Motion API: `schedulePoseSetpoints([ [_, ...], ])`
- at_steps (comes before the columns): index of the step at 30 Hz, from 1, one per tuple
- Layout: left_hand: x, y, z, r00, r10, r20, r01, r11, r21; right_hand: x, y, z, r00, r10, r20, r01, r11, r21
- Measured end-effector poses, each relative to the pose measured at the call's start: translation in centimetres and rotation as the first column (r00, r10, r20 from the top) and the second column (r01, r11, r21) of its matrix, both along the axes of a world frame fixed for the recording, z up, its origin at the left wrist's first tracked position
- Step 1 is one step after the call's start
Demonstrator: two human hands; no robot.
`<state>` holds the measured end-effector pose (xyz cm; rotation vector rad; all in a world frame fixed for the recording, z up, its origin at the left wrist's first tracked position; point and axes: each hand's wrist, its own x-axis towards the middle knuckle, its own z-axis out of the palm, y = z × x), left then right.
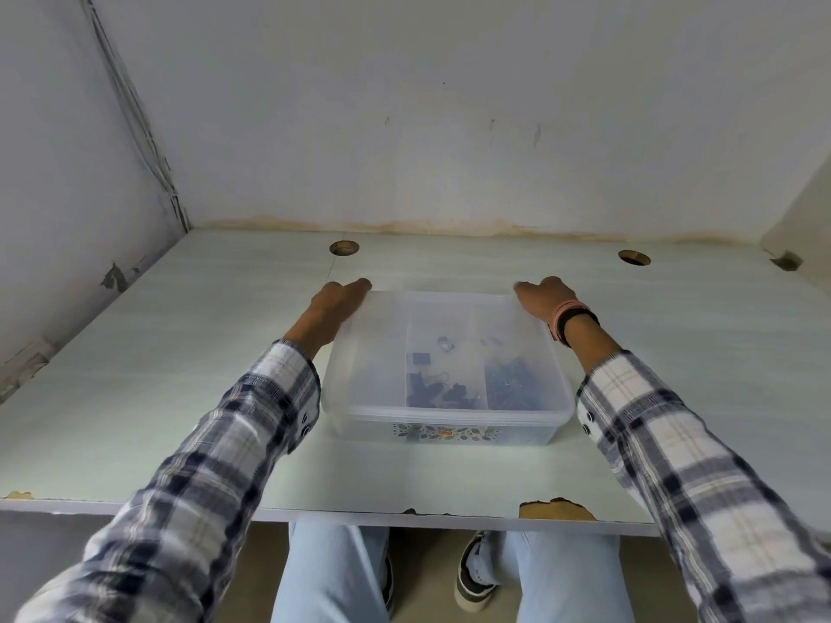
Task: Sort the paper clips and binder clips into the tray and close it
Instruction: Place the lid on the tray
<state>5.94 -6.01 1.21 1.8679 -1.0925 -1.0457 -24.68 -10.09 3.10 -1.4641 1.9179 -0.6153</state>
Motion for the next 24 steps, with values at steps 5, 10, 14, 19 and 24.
schedulePoseSetpoints([
  [5,-0.4,-0.1,-0.2,0.997,-0.037,0.067,0.033,0.998,0.049,0.0,-0.3,-1.5,1.0,-0.021,-0.021,0.021,1.0,-0.004],
  [10,-0.1,-0.5,-0.6,0.995,-0.024,0.098,0.021,0.999,0.035,0.1,0.0,-1.6,0.998,-0.058,-0.034,0.055,0.997,-0.059],
  [14,0.3,0.7,-0.6,0.989,-0.007,0.148,0.004,1.0,0.018,-0.4,1.1,-1.4,0.999,-0.045,-0.026,0.043,0.998,-0.05],
  [19,-0.2,5.1,-1.0,0.933,-0.001,0.359,0.001,1.0,0.001,-1.6,4.6,-2.6,0.988,-0.027,-0.154,0.02,0.999,-0.046],
  [24,-2.1,8.3,-2.3,0.914,0.042,0.404,-0.033,0.999,-0.029,-1.1,7.1,-4.0,0.98,-0.051,-0.191,0.037,0.996,-0.076],
])
